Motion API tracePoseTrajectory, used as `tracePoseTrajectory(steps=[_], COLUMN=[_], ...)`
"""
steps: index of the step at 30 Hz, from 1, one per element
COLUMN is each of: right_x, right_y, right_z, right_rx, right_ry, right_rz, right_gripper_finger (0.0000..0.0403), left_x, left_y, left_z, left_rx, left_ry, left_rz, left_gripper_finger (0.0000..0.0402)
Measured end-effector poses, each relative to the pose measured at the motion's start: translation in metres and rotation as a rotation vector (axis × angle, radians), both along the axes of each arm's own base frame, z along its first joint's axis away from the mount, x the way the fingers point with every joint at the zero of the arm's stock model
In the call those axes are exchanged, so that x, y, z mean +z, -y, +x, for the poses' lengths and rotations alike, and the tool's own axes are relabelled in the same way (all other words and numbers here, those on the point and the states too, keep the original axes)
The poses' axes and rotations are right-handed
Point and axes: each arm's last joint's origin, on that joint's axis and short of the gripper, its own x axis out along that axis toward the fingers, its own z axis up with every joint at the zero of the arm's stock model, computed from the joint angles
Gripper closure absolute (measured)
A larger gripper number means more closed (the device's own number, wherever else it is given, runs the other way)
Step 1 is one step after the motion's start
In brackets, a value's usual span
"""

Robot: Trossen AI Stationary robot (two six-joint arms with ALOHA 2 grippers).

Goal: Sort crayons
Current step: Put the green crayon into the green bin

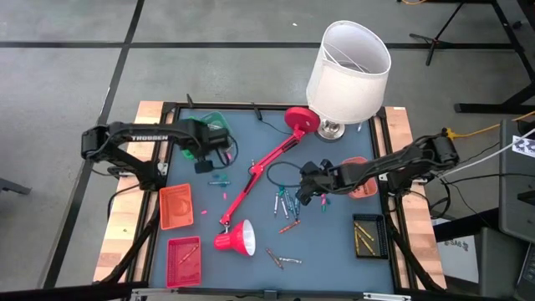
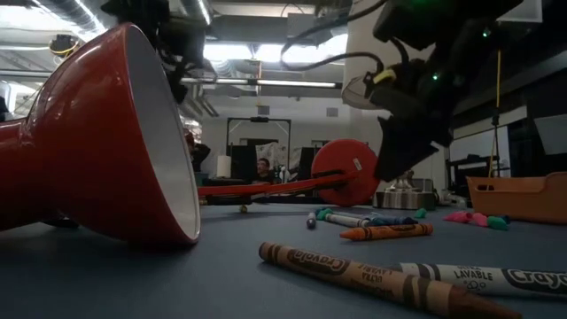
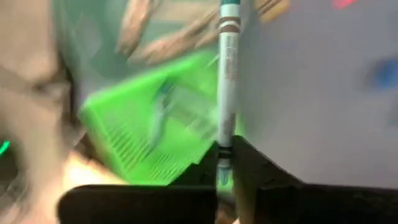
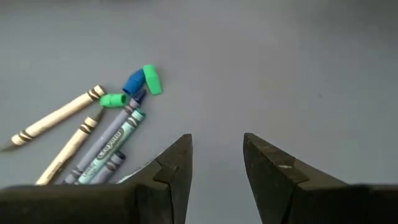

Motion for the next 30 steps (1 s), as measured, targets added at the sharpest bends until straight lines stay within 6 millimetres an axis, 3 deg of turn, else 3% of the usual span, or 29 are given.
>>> tracePoseTrajectory(steps=[9,18,30], right_x=[-0.01,-0.01,-0.01], right_y=[0.0,-0.002,-0.005], right_z=[0.002,0.002,0.003], right_rx=[0.0,-0.037,-0.085], right_ry=[-0.037,-0.026,-0.009], right_rz=[-0.007,0.058,0.201], right_gripper_finger=[0.0262,0.0262,0.0262], left_x=[0.002,0.001,0.001], left_y=[-0.031,-0.048,-0.054], left_z=[-0.03,-0.04,-0.039], left_rx=[0.345,0.443,0.459], left_ry=[-0.082,-0.069,-0.024], left_rz=[0.034,0.027,0.043], left_gripper_finger=[0.0395,0.0394,0.0394])
